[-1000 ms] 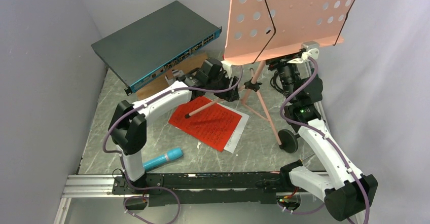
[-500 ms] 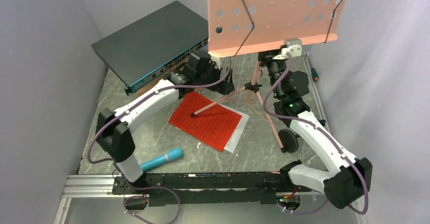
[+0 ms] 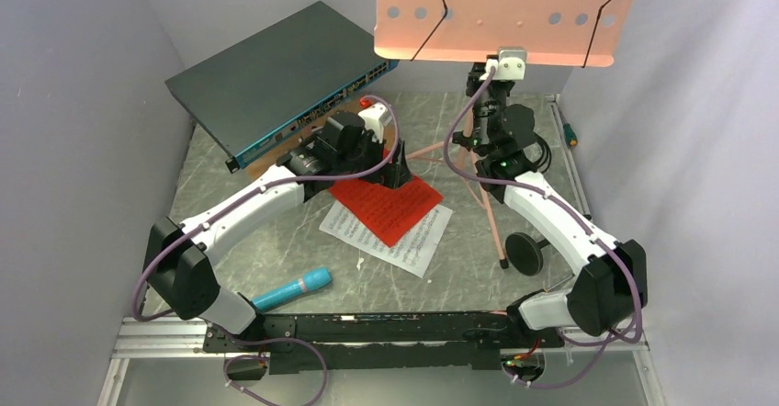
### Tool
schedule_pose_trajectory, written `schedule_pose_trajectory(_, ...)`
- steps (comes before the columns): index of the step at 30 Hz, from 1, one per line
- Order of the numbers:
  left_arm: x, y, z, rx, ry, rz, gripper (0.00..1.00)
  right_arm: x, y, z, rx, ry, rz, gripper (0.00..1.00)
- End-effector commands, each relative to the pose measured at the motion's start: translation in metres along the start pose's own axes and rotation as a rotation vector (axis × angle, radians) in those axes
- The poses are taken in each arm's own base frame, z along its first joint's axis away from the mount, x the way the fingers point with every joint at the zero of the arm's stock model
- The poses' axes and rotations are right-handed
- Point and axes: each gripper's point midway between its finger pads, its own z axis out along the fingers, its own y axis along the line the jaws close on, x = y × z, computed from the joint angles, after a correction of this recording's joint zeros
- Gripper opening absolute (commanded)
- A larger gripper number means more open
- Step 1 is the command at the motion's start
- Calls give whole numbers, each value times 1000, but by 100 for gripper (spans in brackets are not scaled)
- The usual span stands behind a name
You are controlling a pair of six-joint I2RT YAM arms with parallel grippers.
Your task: Set up the instrument practice props
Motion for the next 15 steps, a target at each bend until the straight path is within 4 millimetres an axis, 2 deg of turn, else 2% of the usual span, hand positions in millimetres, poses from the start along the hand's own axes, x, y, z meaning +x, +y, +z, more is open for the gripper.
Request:
schedule_pose_trajectory(1,-16,-14,-10,53,-66,-20,100,-139,-49,3,168,-405,138,0)
schedule_pose_trajectory(6,1,-8,3,48,-25,-48,98,-158,-40,0,89,-431,240,0)
schedule_pose_trajectory(10,29,2,12,32,12,-98,91,-178,-49,-10,85,-459,255,0)
schedule_pose_trajectory(15,60,3,11,21,9,-71,86,-196,-62,-23,105,-489,223,0)
